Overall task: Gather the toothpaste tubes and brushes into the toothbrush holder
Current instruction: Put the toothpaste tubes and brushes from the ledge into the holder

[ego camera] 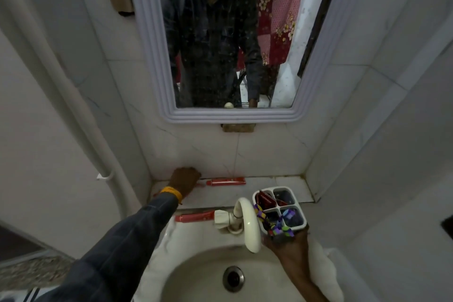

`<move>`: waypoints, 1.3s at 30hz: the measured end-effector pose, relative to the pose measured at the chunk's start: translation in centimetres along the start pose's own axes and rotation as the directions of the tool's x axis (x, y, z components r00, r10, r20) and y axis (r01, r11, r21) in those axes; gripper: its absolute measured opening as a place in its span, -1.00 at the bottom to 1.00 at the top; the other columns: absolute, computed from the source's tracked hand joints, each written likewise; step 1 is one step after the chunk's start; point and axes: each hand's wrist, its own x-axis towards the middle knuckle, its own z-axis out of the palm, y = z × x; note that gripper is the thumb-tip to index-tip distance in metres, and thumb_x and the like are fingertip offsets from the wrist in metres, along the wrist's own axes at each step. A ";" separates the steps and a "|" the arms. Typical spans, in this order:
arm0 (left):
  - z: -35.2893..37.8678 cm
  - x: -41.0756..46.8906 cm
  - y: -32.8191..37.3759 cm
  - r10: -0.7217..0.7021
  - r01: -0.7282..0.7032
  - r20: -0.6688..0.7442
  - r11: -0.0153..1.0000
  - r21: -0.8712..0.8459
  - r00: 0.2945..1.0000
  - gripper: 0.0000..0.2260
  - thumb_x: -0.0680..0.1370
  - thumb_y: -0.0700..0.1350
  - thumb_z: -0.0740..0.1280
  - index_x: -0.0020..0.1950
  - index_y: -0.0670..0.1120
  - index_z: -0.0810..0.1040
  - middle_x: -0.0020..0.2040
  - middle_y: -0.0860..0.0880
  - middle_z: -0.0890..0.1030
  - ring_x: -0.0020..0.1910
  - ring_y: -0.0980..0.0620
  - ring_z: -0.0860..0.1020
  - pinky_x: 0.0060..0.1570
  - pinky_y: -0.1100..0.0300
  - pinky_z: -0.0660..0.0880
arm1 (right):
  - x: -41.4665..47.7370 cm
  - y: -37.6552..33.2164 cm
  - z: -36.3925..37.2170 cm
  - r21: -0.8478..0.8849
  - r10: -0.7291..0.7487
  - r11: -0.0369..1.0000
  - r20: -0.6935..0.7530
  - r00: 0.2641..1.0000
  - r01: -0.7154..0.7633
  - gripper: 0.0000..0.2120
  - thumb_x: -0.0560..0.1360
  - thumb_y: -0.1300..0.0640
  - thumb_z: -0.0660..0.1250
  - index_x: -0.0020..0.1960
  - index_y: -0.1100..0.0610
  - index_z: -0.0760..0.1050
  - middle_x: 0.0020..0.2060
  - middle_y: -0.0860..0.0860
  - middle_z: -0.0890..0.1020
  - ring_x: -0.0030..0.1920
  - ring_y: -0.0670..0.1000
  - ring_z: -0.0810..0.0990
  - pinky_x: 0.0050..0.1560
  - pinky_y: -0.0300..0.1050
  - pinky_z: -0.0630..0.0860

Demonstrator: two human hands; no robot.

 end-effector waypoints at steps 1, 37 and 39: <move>-1.3 -0.2 0.3 0.046 -0.046 -0.048 0.999 0.009 0.998 -0.67 0.61 0.14 0.23 0.20 -0.05 0.57 0.18 -0.14 0.62 0.15 -0.15 0.59 0.16 0.04 0.52 | -0.3 -0.1 -0.2 -0.012 0.035 0.999 0.003 0.999 -0.035 0.00 0.10 0.31 0.83 0.44 0.24 0.44 0.24 0.17 0.70 0.11 -0.10 0.78 0.09 -0.02 0.76; -12.3 0.0 17.0 0.444 -0.588 -0.424 0.745 -0.315 0.790 -0.85 0.53 -0.08 0.43 0.00 -0.15 0.67 -0.11 -0.09 0.71 -0.21 0.02 0.64 -0.14 0.16 0.59 | -1.7 -3.5 0.9 -0.099 -0.074 0.992 0.083 0.994 0.082 -0.58 0.59 0.45 0.43 0.33 0.08 0.65 0.19 0.14 0.78 0.07 0.18 0.81 -0.12 0.13 0.75; -11.2 0.3 18.1 0.443 -0.567 -0.389 0.764 -0.308 0.808 -0.88 0.52 -0.12 0.43 -0.03 -0.16 0.66 -0.11 -0.11 0.70 -0.19 -0.04 0.64 -0.13 0.12 0.57 | -1.2 -3.5 0.9 -0.102 -0.079 0.992 -0.006 0.997 0.078 -0.23 0.31 0.66 0.58 0.36 0.08 0.56 0.15 -0.10 0.79 0.08 -0.07 0.80 -0.10 -0.17 0.74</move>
